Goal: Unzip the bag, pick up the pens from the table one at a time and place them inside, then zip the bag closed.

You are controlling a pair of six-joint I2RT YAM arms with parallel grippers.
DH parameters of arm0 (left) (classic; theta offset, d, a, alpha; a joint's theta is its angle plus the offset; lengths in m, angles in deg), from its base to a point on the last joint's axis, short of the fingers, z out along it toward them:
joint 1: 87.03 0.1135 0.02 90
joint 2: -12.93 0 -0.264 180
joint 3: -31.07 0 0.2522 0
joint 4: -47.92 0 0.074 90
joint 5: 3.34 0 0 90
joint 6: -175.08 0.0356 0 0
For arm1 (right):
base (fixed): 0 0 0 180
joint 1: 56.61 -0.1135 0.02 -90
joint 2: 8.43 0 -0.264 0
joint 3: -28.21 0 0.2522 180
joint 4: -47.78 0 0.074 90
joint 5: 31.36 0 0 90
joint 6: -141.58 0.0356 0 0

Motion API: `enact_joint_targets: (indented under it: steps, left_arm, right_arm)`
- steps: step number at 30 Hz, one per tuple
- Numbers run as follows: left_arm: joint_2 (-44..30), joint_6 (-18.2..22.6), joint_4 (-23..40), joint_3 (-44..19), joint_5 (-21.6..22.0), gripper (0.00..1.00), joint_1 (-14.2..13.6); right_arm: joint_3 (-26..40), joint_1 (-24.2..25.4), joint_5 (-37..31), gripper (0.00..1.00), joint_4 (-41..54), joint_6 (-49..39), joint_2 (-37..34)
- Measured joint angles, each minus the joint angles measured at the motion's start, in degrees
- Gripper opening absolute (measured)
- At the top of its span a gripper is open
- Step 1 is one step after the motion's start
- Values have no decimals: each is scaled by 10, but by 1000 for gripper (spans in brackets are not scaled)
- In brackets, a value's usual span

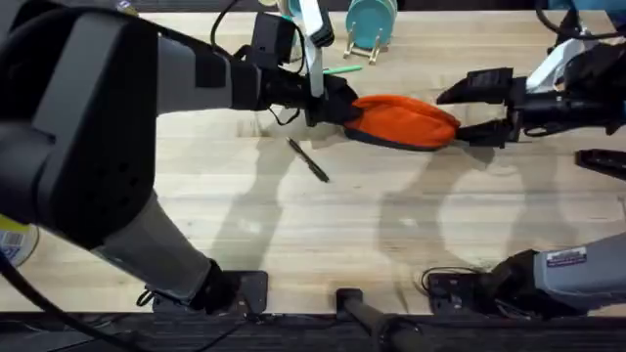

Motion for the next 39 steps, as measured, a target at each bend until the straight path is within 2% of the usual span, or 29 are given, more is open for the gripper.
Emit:
enact_joint_targets:
  steps: [4, 6, 10, 16, 27, 39]
  left_arm:
    - [0, 0, 0, 0, 0, 42, 0]
    - [0, 0, 0, 0, 0, 42, 0]
    - [0, 0, 0, 0, 0, 42, 0]
    - [0, 0, 0, 0, 3, 42, 0]
    - [0, 0, 0, 0, 3, 42, 0]
    - [0, 0, 0, 0, 4, 42, 0]
  right_arm:
    - [0, 0, 1, 996, 1, 0, 21]
    - [0, 0, 4, 935, 2, 0, 28]
    - [0, 0, 4, 625, 3, -2, 30]
    - [-3, 3, -10, 63, 8, -4, 30]
    - [-4, 3, -10, 32, 13, -4, 30]
    - [23, 4, -28, 32, 70, -4, 30]
